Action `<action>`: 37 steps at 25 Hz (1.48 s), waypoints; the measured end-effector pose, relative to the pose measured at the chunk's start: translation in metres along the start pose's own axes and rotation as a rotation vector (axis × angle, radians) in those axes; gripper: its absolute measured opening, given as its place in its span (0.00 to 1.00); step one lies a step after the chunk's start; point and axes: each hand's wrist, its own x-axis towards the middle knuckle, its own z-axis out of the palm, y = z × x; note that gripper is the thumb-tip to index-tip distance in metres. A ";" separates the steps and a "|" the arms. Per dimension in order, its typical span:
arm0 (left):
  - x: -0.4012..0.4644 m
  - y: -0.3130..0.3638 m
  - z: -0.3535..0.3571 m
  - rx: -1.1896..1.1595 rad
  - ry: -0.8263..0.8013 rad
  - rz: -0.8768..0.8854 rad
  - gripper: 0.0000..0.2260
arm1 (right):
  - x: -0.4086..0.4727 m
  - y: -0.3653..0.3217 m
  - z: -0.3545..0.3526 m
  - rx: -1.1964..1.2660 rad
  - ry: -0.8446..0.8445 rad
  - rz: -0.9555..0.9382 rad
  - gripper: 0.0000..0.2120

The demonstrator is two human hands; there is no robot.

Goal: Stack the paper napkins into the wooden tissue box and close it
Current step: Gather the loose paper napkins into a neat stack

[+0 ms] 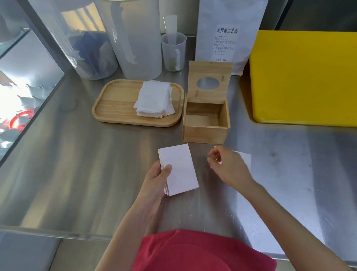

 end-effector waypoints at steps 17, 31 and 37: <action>-0.002 0.003 0.001 0.019 -0.017 -0.015 0.08 | 0.029 0.042 -0.012 -0.392 -0.091 0.112 0.15; 0.003 -0.003 0.004 -0.039 0.012 -0.039 0.09 | -0.012 -0.042 -0.014 0.510 -0.259 -0.004 0.06; 0.003 -0.003 0.004 -0.112 0.001 -0.046 0.09 | -0.014 -0.044 0.009 0.334 -0.143 0.024 0.13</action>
